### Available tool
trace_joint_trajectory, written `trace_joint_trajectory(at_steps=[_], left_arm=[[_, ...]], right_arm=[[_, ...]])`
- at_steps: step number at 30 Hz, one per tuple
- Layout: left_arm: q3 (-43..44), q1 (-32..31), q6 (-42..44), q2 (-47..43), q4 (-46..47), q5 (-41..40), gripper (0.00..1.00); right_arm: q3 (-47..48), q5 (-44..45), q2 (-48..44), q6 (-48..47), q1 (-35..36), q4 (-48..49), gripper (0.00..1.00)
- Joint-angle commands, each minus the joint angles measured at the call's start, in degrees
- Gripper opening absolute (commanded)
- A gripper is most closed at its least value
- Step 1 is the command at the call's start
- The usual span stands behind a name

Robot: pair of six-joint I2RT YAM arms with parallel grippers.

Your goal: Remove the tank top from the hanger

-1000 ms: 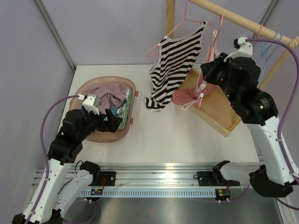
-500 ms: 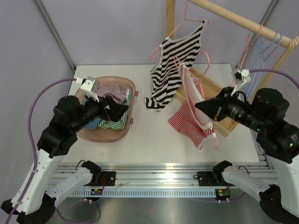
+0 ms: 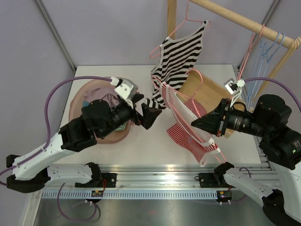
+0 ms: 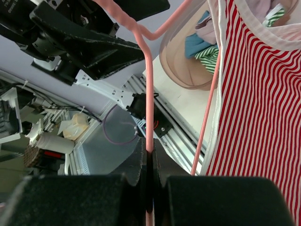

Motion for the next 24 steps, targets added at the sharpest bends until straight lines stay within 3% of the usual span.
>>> trace_joint_trajectory(at_steps=[1,8,11,13,17,20,24], left_arm=[[-1.0,-5.8,6.8,1.7,10.6,-14.3,0.99],[-0.3,-7.9,9.9,7.4,14.9,-18.8,0.98],[0.7,-7.9,11.3,9.8,15.8,-21.0,0.89],[1.3,-7.9,11.4,10.9,15.4,-22.7,0.77],[1.0,-7.8,11.4,10.8,15.8,-25.3,0.39],[0.3,-7.8,11.4,10.0,15.4,-26.8,0.33],[-0.6,-6.8,11.4,8.3,14.6,-30.1,0.00]], right_arm=[[0.4,-5.9,-0.6,2.1,0.3,6.2,0.00],[-1.8,-9.6,-1.7,3.4,0.3,8.7,0.00],[-2.4,-8.8,-2.5,2.9,0.3,8.8,0.00],[-2.2,-8.1,-2.8,2.2,0.3,8.0,0.00],[-2.0,-5.7,-3.2,0.3,0.4,6.2,0.00],[-2.3,-3.1,-3.2,-1.2,0.3,4.7,0.00],[-3.8,-3.7,-3.1,-1.9,0.3,4.3,0.00]])
